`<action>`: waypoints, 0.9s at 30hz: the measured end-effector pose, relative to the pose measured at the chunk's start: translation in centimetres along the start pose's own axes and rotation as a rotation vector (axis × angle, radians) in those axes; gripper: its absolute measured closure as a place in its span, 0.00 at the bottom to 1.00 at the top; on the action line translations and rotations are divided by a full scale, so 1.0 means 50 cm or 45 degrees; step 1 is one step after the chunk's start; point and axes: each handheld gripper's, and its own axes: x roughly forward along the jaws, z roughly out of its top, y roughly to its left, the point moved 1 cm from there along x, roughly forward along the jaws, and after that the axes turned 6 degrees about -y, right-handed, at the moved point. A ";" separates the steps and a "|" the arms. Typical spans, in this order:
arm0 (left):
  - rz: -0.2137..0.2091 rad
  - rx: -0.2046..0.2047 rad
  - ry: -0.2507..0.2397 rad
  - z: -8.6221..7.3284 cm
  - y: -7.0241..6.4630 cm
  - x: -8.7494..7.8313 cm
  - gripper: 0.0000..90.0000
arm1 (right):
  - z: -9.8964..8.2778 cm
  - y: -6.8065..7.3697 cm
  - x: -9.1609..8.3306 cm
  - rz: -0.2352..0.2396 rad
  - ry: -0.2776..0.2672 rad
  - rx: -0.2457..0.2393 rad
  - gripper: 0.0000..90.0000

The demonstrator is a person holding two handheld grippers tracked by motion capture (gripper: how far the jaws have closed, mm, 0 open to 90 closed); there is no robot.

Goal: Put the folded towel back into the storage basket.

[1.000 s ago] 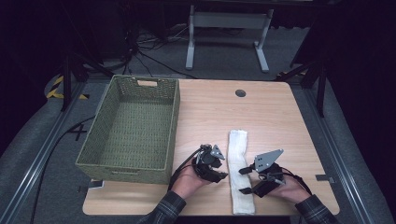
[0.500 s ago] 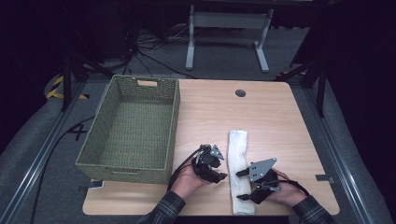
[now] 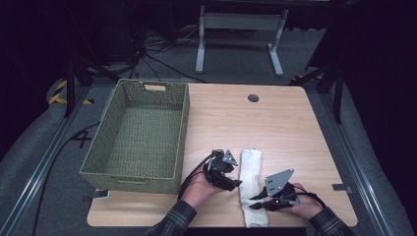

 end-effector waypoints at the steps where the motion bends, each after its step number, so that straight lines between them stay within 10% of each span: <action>1: 0.000 0.019 -0.010 0.004 0.002 0.002 0.44 | 0.000 0.001 0.000 0.006 0.001 -0.001 0.90; 16: -0.017 0.188 -0.031 0.092 0.048 0.068 0.30 | 0.006 0.007 0.005 0.066 0.017 -0.010 0.90; 27: -0.058 0.195 0.055 0.114 0.097 0.139 0.29 | 0.006 0.007 0.005 0.066 0.021 -0.008 0.90</action>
